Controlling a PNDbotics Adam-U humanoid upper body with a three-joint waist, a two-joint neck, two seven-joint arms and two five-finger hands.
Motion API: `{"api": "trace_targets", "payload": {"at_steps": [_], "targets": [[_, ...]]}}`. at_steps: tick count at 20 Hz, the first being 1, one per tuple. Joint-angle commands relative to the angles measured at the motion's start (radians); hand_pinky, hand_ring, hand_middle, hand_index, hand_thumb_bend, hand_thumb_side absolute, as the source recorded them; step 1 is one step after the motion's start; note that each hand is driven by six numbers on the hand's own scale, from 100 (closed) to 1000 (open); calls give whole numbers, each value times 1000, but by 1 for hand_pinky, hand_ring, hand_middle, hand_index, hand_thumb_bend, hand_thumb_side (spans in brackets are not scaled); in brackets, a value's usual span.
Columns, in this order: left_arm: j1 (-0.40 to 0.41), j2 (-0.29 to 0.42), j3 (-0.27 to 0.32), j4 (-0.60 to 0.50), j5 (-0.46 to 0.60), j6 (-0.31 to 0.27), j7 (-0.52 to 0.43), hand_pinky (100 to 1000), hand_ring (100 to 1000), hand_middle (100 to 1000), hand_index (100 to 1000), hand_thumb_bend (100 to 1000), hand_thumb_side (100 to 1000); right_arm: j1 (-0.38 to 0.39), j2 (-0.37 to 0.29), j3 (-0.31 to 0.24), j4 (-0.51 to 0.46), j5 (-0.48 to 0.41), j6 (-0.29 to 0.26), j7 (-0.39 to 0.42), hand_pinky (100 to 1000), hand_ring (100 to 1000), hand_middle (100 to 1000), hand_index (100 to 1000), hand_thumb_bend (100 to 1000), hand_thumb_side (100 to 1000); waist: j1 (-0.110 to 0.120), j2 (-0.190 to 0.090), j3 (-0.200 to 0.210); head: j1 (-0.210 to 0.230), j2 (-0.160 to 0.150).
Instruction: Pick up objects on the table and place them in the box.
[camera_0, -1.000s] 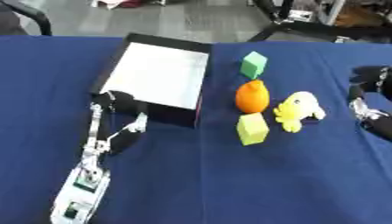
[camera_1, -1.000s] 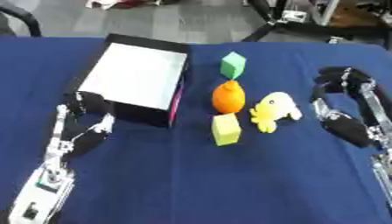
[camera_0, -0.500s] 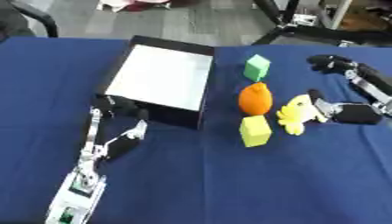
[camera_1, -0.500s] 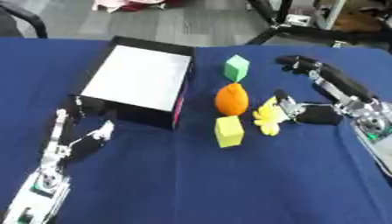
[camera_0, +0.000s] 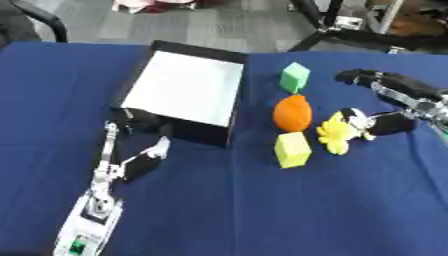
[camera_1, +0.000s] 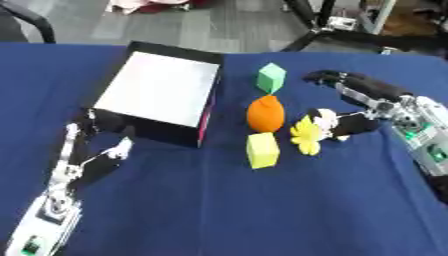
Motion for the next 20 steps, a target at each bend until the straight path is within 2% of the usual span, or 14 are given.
{"api": "trace_targets", "payload": {"at_steps": [1,6,12,16,20], "targets": [[-10,2,4,-19,1,-2,-3,734,761,590,559,279,100,-33,-1,-40,75,54,-40,52,894,919,953,982,100,405,11,-14,0,3,-2],[-9,1,4,-19,1,-2,-4,735,761,591,559,278,100,-47,17,-84,151,142,-86,142,899,922,947,977,100,476,11,-17,-1,5,-2],[-9,0,5,-19,0,-2,-4,735,761,591,559,278,100,-53,24,-119,176,178,-96,232,903,923,934,972,100,543,12,-19,-2,3,-2],[-10,0,5,-19,0,-3,-6,736,761,591,558,278,100,-55,29,-131,187,190,-89,237,902,916,925,970,100,528,12,-19,-1,3,-2],[-11,-2,5,-19,0,-3,-5,736,760,591,558,280,100,-60,41,-144,211,209,-75,203,899,907,917,966,100,476,13,-19,2,2,-2]]}}
